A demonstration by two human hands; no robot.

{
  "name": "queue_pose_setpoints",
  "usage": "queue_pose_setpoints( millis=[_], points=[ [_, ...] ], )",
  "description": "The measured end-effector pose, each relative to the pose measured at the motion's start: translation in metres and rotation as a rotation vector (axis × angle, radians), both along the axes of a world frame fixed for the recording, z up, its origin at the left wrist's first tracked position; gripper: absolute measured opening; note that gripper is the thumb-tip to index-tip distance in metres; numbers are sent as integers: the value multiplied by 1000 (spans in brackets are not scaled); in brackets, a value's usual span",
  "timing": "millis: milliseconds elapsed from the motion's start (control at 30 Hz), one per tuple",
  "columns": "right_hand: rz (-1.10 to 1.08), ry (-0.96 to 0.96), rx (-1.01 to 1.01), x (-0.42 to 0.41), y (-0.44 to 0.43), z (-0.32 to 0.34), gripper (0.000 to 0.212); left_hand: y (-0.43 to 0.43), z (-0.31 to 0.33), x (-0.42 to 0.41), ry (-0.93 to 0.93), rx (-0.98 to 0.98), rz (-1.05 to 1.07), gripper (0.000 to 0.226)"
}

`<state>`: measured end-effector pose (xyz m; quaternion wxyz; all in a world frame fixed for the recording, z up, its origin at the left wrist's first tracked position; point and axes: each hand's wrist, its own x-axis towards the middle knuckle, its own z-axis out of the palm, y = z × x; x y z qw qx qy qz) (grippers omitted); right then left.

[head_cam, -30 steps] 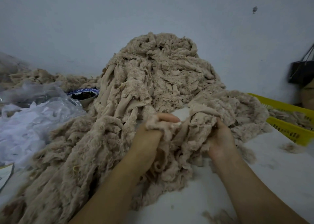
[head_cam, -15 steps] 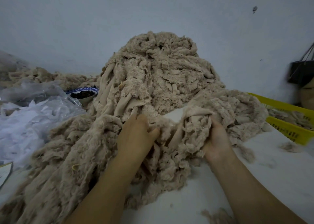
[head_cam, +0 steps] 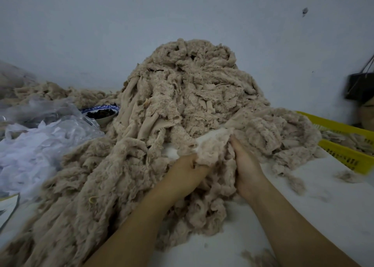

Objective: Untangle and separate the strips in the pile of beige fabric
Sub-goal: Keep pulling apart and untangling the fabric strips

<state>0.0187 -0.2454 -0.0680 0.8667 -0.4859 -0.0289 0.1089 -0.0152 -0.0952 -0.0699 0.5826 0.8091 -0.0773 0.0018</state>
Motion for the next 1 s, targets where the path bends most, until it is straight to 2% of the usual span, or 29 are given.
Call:
queue_pose_setpoints(
  millis=[67, 133, 167, 233, 267, 300, 433, 500, 567, 633, 733, 800, 867, 933, 1000],
  points=[
    [-41, -112, -146, -5, 5, 0, 63, 0, 4, 0, 38, -125, 73, 20],
    [15, -232, -359, -10, 13, -1, 75, 3, 6, 2, 17, -223, 203, 37],
    [40, -297, -486, -12, 16, -3, 69, 3, 6, 3, 11, -261, 258, 39],
    [-3, -368, -715, -13, 22, -9, 38, 4, 6, 4, 35, -281, 311, 36],
    [-71, -372, -781, -12, 23, -10, 27, 4, 5, 6, 54, -266, 322, 38],
    [-131, -361, -801, -10, 22, -11, 26, 5, 5, 7, 74, -265, 331, 41],
    [-233, -107, -589, -4, 8, -5, 37, 8, 9, 12, 156, -395, 394, 49],
    [-184, -4, -500, -6, 9, 1, 38, 8, 9, 12, 158, -493, 415, 46],
    [-89, 120, -330, -9, 13, 7, 35, 11, 11, 11, 130, -599, 419, 40],
    [-4, 200, -171, -9, 11, 11, 30, 14, 12, 11, 164, -733, 363, 45],
    [29, 164, 63, -3, 1, 10, 33, 17, 13, 10, 262, -823, 287, 52],
    [69, 131, 210, -2, -4, 11, 34, 18, 12, 13, 289, -780, 305, 54],
    [136, 130, 350, -2, -5, 11, 39, 22, 13, 14, 304, -767, 353, 47],
    [107, 168, 385, 0, -4, 9, 44, 27, 16, 15, 323, -798, 389, 41],
    [5, 185, 382, 1, -2, 8, 37, 27, 17, 14, 329, -826, 385, 39]
  ],
)
